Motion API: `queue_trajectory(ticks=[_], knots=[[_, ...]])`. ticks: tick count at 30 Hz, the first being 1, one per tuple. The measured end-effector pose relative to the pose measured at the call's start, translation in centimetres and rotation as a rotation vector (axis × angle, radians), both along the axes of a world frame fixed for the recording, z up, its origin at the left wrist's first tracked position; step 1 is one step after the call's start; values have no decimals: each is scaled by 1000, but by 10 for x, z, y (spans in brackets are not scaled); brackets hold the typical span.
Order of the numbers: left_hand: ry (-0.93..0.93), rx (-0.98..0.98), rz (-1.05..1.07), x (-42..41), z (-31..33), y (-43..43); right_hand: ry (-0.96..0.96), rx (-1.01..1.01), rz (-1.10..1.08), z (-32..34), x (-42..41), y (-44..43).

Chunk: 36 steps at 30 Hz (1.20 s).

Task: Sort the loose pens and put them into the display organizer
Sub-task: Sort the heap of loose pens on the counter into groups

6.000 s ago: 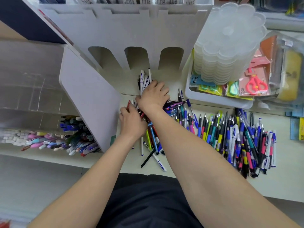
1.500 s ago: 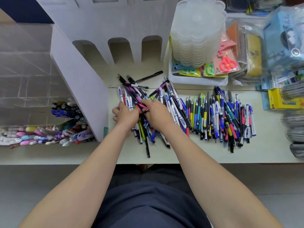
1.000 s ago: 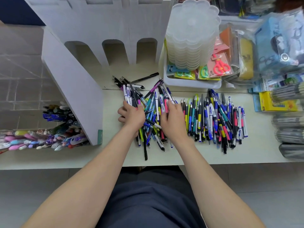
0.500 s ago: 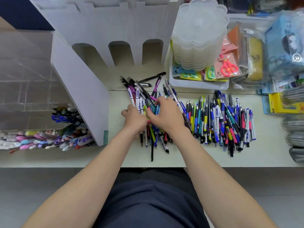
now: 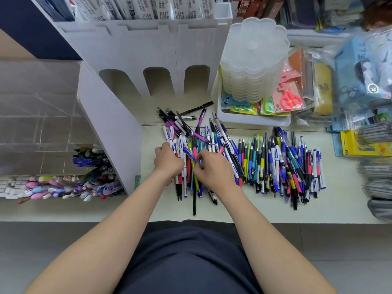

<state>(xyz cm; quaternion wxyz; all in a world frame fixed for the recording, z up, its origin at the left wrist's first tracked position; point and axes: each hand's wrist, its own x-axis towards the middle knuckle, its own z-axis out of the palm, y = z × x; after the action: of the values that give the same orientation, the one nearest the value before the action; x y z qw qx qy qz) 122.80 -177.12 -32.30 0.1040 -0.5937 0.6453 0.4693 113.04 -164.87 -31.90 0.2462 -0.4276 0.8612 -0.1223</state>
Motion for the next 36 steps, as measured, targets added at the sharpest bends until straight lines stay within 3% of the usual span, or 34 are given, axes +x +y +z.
queue_trajectory(ticks=[6,11,15,21,26,32,36], knots=[[10,-27,-120,12,-6,8,-62,-10,-209,4,0,8],[52,-106,-136,18,-10,10,-232,340,-72,6,18,12],[65,-154,-149,23,-15,15,-126,402,-11,7,34,10],[108,-158,-121,24,-16,21,-18,443,62,5,53,8],[162,-99,12,24,-10,21,-129,386,-73,9,52,9],[164,-112,-52,31,-10,26,-329,329,-219,26,22,17],[150,-165,-45,29,-9,29,-318,274,-214,30,-1,27]])
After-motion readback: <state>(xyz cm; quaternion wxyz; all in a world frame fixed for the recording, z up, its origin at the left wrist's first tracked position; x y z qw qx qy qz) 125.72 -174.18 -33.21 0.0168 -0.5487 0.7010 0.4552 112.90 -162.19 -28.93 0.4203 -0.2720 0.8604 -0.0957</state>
